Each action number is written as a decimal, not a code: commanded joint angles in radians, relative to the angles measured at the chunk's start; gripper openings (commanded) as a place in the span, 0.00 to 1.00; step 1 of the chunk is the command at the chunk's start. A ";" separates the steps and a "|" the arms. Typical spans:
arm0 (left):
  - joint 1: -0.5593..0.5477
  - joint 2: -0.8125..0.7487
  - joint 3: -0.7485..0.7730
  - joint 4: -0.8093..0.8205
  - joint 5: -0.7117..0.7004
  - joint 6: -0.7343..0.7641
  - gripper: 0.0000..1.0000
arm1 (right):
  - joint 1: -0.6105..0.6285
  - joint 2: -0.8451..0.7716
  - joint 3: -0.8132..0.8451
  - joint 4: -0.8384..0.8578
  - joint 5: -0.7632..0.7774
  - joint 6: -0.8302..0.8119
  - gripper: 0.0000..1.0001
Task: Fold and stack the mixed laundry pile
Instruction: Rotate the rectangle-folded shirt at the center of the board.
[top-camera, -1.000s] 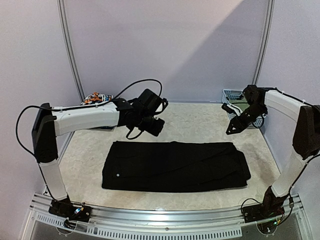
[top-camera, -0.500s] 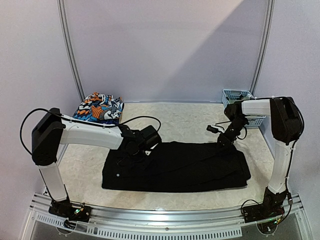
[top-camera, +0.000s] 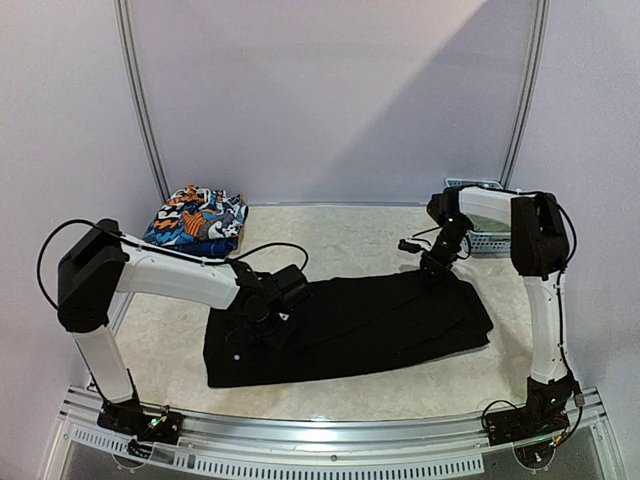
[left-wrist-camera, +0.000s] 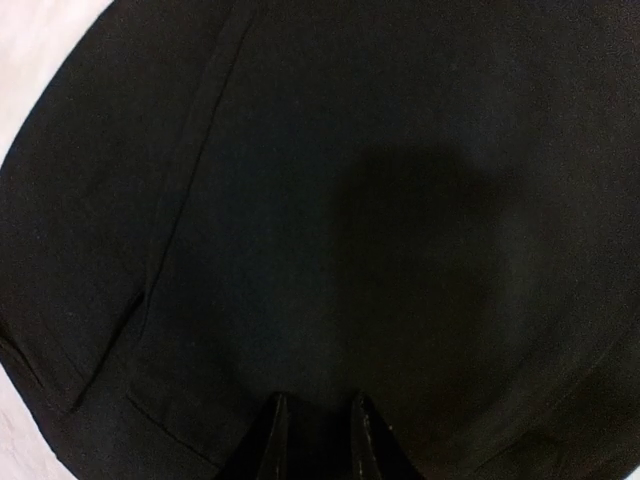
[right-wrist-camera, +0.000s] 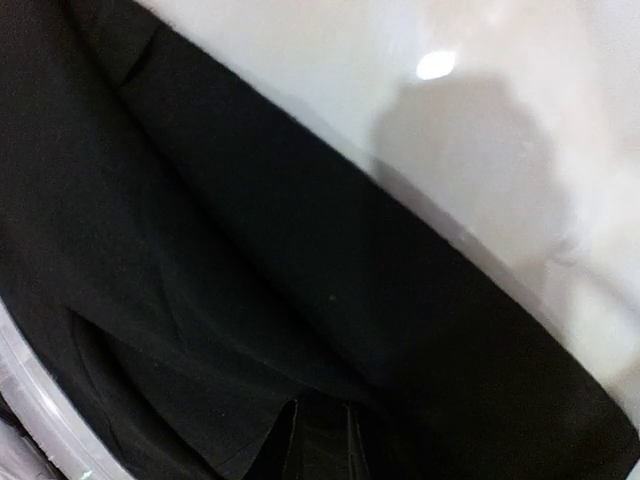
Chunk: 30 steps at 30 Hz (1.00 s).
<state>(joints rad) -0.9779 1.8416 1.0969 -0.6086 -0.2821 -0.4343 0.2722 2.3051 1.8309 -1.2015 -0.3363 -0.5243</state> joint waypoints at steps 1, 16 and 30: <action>-0.023 -0.123 -0.075 -0.048 -0.033 -0.100 0.27 | 0.039 0.196 0.300 -0.072 0.157 -0.038 0.16; -0.194 -0.344 -0.119 -0.178 0.113 0.122 0.40 | 0.184 0.358 0.656 0.256 0.271 -0.106 0.35; -0.225 -0.104 -0.086 -0.149 0.134 0.143 0.40 | 0.164 -0.469 -0.083 0.420 0.130 0.120 0.67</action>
<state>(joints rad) -1.1793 1.6806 0.9878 -0.7460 -0.1303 -0.2905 0.4549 1.9110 1.8763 -0.7998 -0.1417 -0.4885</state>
